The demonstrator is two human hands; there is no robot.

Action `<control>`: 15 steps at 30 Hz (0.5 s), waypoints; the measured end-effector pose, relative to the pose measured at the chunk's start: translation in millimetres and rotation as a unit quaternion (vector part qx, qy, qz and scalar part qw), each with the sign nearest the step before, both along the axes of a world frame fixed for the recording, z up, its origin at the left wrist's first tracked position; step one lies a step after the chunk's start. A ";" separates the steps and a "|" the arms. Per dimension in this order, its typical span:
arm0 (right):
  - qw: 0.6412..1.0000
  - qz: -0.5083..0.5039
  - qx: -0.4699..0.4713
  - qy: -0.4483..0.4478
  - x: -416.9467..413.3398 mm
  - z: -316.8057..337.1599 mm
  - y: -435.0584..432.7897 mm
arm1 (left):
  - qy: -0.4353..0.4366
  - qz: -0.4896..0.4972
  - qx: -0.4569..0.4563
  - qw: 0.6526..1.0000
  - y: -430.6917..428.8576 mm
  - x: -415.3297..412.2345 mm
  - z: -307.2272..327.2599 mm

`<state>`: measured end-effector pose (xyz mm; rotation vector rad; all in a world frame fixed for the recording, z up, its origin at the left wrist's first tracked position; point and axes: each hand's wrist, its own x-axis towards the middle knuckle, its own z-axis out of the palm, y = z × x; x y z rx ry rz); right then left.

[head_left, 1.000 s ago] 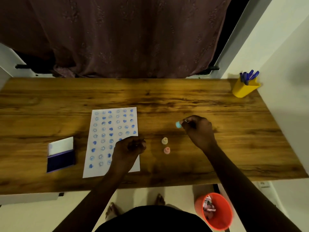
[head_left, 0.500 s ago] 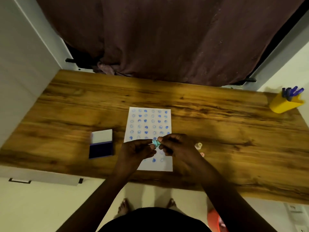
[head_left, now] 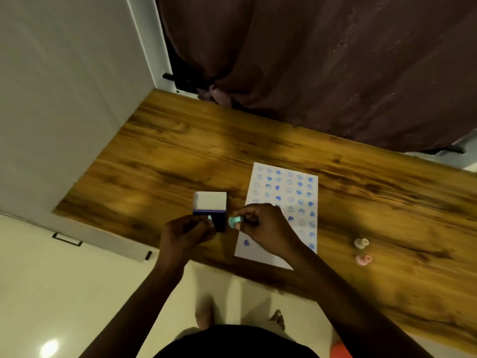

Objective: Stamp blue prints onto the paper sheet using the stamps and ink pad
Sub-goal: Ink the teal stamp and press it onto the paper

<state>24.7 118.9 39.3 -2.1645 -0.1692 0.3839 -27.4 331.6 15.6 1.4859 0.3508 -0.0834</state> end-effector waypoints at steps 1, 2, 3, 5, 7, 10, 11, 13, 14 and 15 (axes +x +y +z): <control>0.999 0.018 -0.032 -0.020 2.4 -3.7 7.4 | -0.009 0.008 0.004 1.000 8.8 0.7 0.8; 0.997 0.033 -0.064 -0.039 4.6 -6.9 12.8 | -0.015 0.019 0.003 1.000 15.2 1.9 1.4; 0.993 0.048 -0.095 -0.054 8.2 -11.1 22.2 | -0.015 0.034 -0.003 0.999 25.1 2.9 1.6; 0.983 0.071 -0.154 -0.070 14.3 -17.2 37.2 | -0.014 0.054 -0.017 0.998 40.6 4.4 1.7; 0.972 0.093 -0.203 -0.076 18.5 -23.1 49.6 | -0.010 0.059 -0.018 0.998 54.4 4.9 -0.7; 0.954 0.123 -0.260 -0.087 19.3 -28.7 60.1 | -0.003 0.056 -0.004 0.998 67.0 6.4 -4.5; 0.950 0.127 -0.271 -0.089 18.3 -29.7 62.9 | -0.002 0.051 0.003 0.999 69.6 7.4 -5.6; 0.948 0.124 -0.281 -0.087 16.8 -31.2 67.7 | 0.000 0.041 0.008 0.999 72.8 10.0 -9.0; 0.946 0.123 -0.288 -0.084 15.9 -32.2 69.7 | 0.001 0.035 0.008 0.999 73.4 11.5 -11.0; 0.941 0.127 -0.302 -0.082 14.6 -33.5 71.3 | 0.000 0.030 0.009 1.000 73.9 12.7 -12.7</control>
